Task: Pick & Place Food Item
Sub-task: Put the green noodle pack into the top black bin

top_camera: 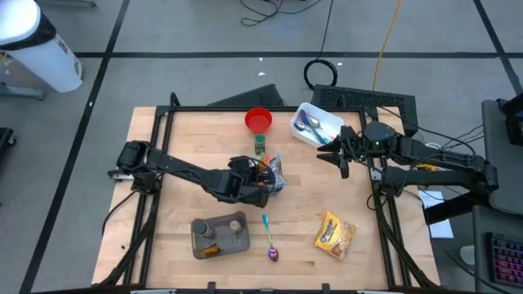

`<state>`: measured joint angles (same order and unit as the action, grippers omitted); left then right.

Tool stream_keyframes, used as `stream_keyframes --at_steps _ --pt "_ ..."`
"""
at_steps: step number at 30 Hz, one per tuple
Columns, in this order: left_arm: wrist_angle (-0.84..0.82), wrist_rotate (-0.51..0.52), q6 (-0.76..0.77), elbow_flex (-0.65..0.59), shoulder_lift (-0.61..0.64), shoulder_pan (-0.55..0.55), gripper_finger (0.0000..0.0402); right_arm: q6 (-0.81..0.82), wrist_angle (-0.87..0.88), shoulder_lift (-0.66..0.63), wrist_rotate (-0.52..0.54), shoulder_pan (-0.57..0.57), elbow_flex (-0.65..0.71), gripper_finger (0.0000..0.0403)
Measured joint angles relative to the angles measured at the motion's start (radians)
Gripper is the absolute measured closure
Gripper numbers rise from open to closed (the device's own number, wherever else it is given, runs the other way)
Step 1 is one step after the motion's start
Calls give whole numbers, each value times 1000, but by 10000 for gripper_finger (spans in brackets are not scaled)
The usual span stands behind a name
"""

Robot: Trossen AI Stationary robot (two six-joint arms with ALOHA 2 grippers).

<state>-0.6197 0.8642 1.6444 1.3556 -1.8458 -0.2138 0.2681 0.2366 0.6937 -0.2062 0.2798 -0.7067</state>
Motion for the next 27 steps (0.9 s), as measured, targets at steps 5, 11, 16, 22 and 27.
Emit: stream_keyframes --at_steps 5,11,16,22,27 --pt "29 -6 1 -29 0 0 399 14 0 4 0 0 0 273" --pt "47 -33 -1 -43 0 0 398 19 0 4 0 0 0 273" --pt "48 -34 -23 -43 0 0 397 19 -1 3 0 0 0 273" --pt "50 -35 -24 -44 0 0 372 19 -1 3 -1 0 0 273" --pt "50 -44 -27 -44 0 1 320 19 -1 3 -4 0 0 273"
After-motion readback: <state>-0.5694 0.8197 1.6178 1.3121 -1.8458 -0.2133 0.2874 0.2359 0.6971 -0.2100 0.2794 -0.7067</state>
